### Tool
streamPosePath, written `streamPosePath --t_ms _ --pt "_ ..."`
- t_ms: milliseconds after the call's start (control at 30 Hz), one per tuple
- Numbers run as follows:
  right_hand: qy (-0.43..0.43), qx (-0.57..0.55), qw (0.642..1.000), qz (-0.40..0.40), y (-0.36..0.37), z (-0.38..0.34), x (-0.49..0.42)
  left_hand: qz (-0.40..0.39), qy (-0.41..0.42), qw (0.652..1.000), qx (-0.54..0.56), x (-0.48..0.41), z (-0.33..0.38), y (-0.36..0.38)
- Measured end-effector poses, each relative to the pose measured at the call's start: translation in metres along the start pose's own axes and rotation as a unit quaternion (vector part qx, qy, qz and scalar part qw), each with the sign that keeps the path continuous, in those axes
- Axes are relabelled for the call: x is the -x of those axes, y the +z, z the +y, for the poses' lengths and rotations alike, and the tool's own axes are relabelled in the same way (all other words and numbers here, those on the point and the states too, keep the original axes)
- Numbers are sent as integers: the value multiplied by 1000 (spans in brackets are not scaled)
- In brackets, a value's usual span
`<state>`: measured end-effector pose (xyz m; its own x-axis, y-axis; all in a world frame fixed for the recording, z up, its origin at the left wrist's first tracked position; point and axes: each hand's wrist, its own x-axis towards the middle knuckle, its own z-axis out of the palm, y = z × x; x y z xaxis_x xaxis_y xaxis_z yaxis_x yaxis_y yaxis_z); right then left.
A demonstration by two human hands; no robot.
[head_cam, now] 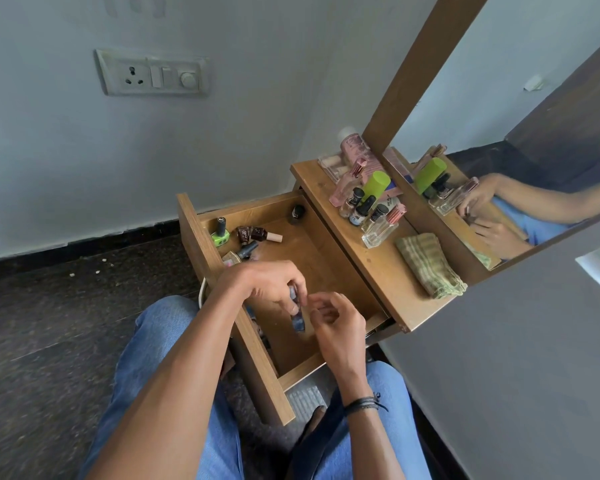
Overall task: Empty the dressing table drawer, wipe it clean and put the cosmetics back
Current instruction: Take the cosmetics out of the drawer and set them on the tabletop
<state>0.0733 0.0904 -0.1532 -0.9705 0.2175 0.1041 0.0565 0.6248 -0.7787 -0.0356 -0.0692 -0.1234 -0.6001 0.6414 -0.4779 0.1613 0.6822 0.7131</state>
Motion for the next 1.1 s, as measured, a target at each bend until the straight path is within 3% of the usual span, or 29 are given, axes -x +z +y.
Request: streamPosePath --t_ms 267,467,800,867,967,1100 --pt "47 -113 992 -11 -7 -1 0 91 22 978 187 3 0 -1" --pt "58 -141 988 -17 -7 -1 -2 114 45 959 254 -1 3 0" --pt "64 -81 995 2 -1 2 -6 109 54 962 243 -4 5 1" --pt "64 -81 995 11 -1 4 -7 113 40 972 201 -2 4 -1" --pt "58 -97 993 47 -11 2 -11 91 -37 995 13 1 -2 0" --pt "36 -117 983 135 -37 -13 -34 -19 -206 957 -206 2 -5 12"
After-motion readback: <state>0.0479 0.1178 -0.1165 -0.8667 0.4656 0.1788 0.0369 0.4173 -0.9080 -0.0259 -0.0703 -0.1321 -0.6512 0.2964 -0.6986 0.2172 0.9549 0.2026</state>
